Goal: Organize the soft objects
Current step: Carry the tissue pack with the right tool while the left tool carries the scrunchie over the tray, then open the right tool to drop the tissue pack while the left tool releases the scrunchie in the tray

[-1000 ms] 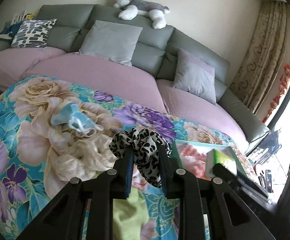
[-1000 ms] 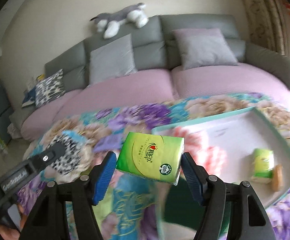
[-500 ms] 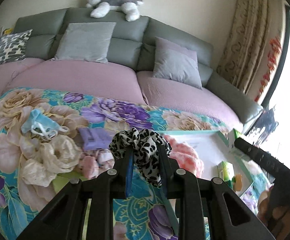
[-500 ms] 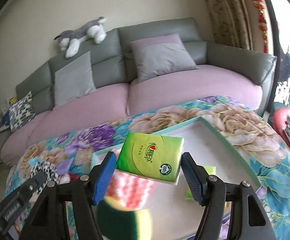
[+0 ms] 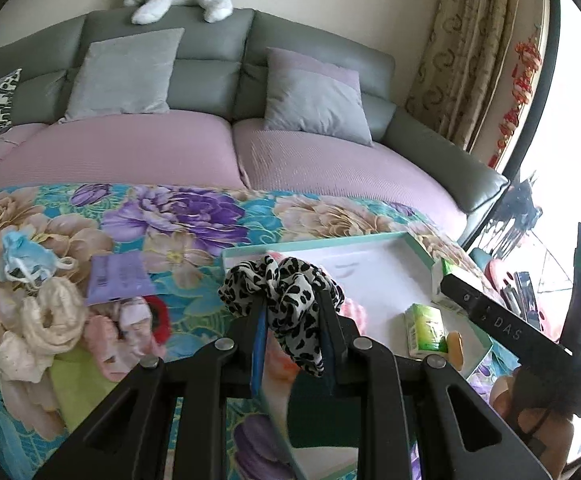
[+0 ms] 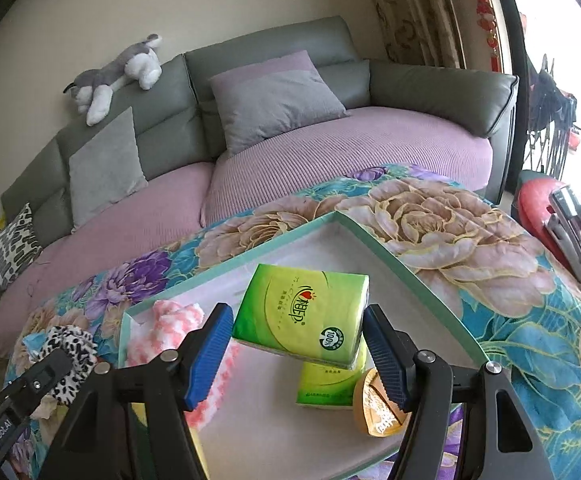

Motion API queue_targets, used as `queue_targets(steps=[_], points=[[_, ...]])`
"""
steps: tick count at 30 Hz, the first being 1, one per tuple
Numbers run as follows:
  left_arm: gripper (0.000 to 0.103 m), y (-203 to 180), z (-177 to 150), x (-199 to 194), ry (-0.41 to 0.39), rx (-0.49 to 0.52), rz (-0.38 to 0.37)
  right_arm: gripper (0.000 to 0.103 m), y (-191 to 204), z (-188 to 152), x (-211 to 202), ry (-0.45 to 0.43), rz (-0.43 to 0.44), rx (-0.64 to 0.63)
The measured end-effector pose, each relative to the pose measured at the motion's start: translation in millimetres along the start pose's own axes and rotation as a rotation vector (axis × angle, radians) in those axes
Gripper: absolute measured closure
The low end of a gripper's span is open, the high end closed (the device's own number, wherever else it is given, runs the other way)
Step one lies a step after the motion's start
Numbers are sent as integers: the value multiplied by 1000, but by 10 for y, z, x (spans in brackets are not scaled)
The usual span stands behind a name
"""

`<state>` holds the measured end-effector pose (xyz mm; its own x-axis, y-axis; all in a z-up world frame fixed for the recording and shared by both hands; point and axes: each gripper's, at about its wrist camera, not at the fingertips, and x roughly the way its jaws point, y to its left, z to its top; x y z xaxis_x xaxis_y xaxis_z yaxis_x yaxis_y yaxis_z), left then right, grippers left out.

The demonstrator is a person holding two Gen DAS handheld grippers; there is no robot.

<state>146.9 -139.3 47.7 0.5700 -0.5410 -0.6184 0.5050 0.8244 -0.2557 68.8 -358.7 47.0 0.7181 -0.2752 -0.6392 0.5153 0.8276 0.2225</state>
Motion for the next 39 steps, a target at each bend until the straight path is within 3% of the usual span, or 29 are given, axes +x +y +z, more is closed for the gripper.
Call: queue_targets(steps=[11,27,39], points=[[78,-313,90,237,40,61,-47,33,-58,-26,32,10,-7,15],[78,-370,-8,506,103,70,-57,33,-17,-53,92,38,-10,-7],[65,-355,-20,542,120,67,-41,33,11,-68,119,57,-6,-17]])
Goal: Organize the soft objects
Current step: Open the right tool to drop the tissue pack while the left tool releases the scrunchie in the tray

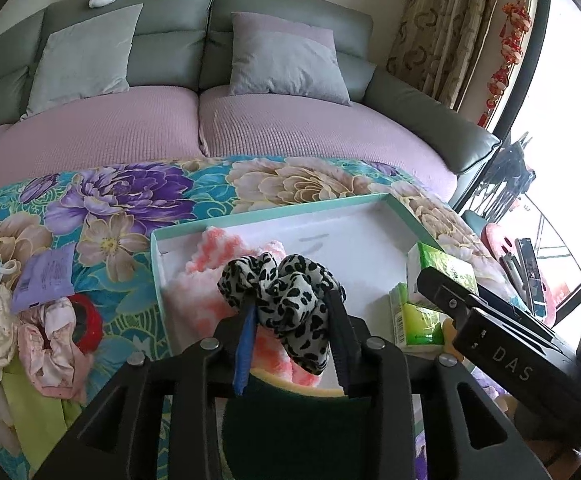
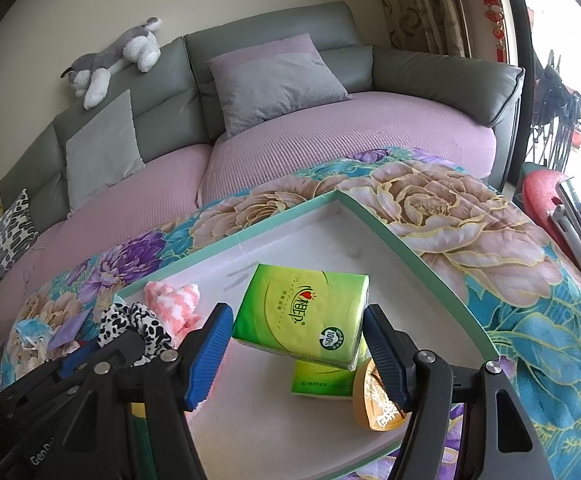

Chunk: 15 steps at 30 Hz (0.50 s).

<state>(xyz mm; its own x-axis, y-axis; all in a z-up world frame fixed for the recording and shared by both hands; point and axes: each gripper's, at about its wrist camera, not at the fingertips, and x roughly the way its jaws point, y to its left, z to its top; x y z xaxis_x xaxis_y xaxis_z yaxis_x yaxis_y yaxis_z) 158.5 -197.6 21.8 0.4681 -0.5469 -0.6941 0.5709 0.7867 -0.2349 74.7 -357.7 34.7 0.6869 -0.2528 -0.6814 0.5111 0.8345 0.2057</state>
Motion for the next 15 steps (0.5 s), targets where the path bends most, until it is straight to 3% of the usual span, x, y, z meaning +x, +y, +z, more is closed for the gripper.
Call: queue_targets(steps=[3,15], points=[[53,3,7,-22,-4,-1,2,32,-1,3,-1,0,2,1],[52,135,51,-244,-42,-44,25,32,27,3,-4,3,-9,-11]])
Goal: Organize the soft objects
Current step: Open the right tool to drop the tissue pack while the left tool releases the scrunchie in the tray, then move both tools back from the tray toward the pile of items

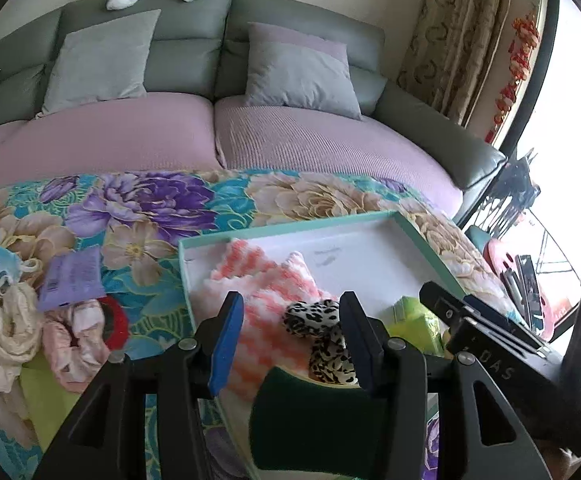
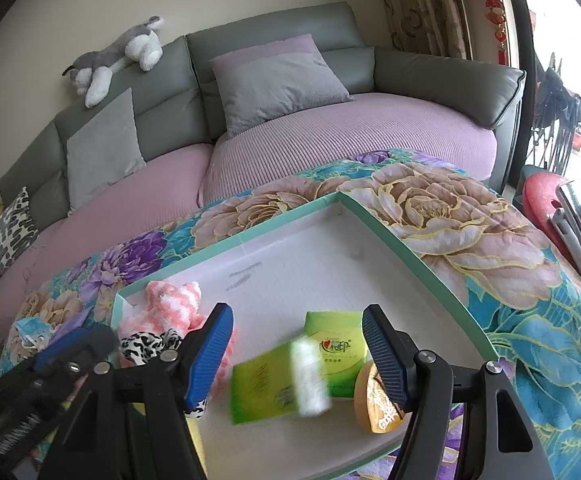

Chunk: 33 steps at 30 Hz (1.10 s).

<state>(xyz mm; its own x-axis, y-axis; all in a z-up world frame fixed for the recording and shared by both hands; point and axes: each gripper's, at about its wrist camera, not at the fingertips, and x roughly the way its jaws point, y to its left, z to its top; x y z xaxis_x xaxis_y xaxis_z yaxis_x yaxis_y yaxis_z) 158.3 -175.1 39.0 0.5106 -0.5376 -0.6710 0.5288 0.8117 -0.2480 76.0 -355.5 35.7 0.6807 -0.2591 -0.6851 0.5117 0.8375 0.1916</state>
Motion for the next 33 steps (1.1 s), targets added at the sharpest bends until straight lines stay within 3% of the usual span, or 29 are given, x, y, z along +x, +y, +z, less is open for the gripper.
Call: queue_targets(steps=[8,10,13,17,21,22,24,33], points=[[51,233,12,-93,0,-56,103,26,3,-7,35,18,-28,-5],[38,316,-5,-89,7,-83,126,26,5,-9,40,20,-34,-7],[35,409,-41,-73,20,-112,169,25,13,-15,59,30,-39,-13],[27,501,-84,-40,39,-131,226,0,37,-18,54,25,-40,-23],[22,636,-138,-25,50,-184,278,0,59,-4,15,9,-31,-29],[13,678,-156,-29,48,-201,299,0,63,-6,16,10,-31,-32],[4,752,-184,-51,32,-226,336,0,77,-10,34,17,-33,-39],[4,954,-218,-146,11,-288,391,0,105,-18,40,20,-33,-50]])
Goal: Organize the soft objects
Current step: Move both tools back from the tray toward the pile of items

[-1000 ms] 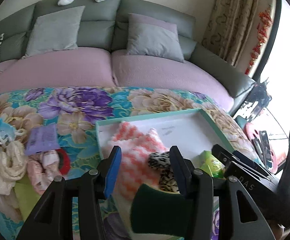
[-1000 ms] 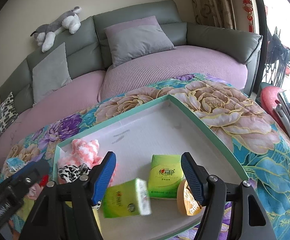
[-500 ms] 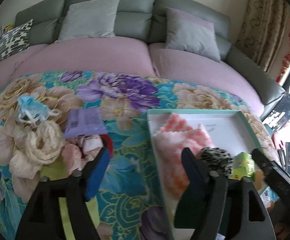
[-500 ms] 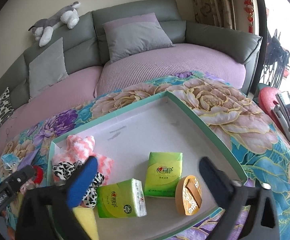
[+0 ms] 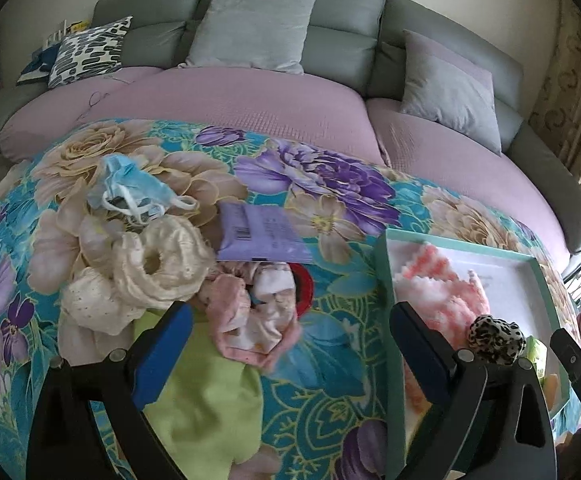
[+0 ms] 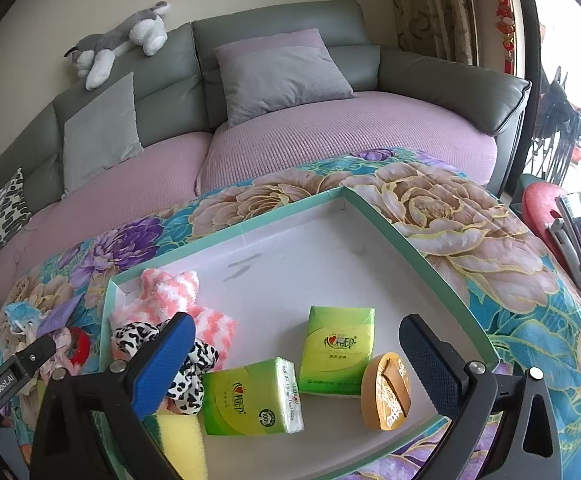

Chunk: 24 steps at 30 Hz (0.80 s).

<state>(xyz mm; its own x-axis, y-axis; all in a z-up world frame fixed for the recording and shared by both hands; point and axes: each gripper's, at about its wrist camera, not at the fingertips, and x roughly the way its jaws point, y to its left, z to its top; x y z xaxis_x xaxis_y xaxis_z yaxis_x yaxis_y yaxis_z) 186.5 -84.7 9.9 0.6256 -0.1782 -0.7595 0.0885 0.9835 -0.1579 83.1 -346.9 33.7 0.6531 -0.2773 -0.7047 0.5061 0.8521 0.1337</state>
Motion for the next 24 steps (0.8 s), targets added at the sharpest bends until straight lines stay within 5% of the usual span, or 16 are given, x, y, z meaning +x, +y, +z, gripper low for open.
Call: queue_targets(steps=[8,14,19,24], points=[[4,90,-9,-61,3,1,24,0,42,6,-28,-4,1,-11],[4,209,5,-234,-24,30,64,0,90,88,-301,-83,82,33],[4,405,80,-472,-89,17,100,0,396,110,-534,-150,126,-34],[4,667,103,-655,-133,3,165,0,848,22,-523,-125,214,-121]])
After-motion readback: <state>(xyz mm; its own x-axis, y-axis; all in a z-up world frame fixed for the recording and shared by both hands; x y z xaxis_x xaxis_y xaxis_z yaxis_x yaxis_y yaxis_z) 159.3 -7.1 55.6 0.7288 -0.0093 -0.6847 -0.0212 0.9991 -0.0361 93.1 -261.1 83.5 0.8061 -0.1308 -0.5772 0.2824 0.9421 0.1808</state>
